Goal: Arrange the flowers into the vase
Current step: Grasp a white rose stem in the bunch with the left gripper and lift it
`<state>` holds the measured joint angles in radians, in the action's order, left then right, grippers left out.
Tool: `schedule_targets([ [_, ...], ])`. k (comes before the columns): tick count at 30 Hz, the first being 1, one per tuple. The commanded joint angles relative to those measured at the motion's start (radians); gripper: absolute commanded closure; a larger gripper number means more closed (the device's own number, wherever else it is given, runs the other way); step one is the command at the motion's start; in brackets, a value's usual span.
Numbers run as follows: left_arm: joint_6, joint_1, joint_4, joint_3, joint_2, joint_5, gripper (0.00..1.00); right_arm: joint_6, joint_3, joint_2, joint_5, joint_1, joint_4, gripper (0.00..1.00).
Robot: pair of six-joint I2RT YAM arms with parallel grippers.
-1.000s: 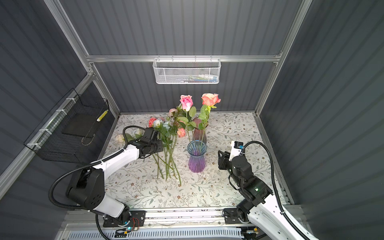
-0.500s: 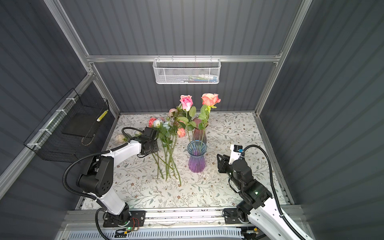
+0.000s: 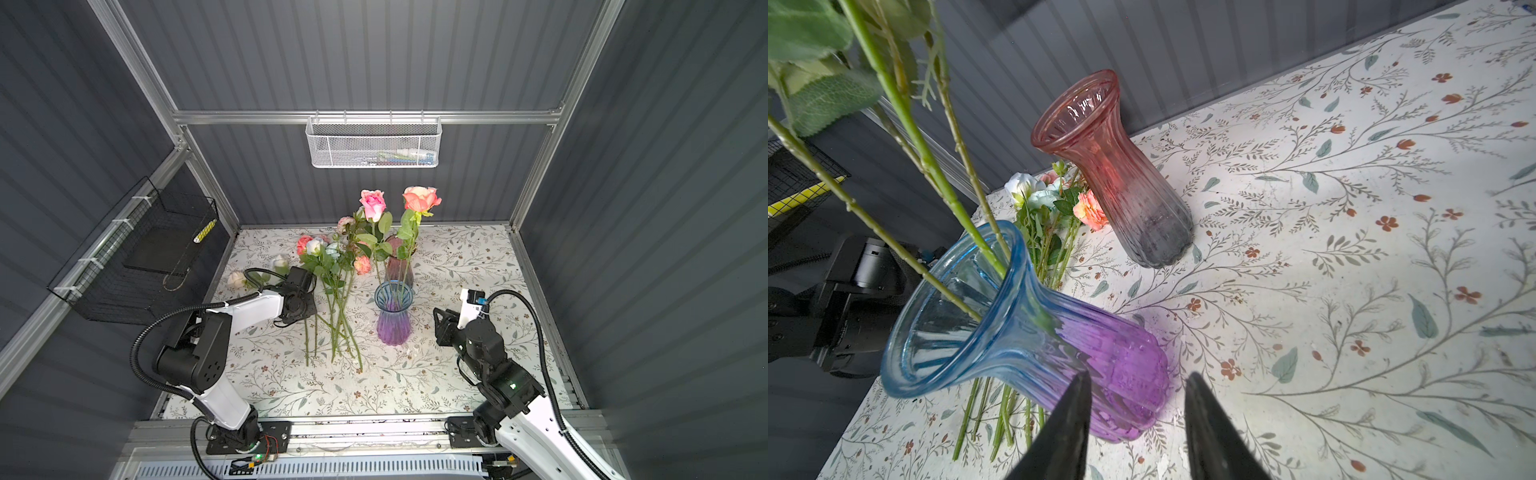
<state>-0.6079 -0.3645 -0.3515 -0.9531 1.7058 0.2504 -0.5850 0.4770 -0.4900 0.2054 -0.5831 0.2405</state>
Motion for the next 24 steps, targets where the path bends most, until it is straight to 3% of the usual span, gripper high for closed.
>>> schedule_targets([
  [1, -0.003, 0.006, -0.012, 0.013, -0.065, 0.016, 0.98, -0.012, 0.007, 0.022, -0.003, 0.004, 0.012, 0.60],
  [12, 0.075, 0.006, -0.120, -0.027, -0.359, 0.014, 1.00, 0.023, 0.106, 0.000, -0.019, 0.005, 0.054, 0.61],
  [19, 0.181, 0.004, 0.095, 0.063, -0.680, -0.217, 1.00, 0.031, 0.183, -0.015, -0.055, 0.002, 0.060, 0.61],
  [24, 0.253, 0.000, 0.189, 0.062, -0.827, -0.373, 1.00, 0.041, 0.265, -0.062, -0.106, 0.003, 0.054, 0.61],
])
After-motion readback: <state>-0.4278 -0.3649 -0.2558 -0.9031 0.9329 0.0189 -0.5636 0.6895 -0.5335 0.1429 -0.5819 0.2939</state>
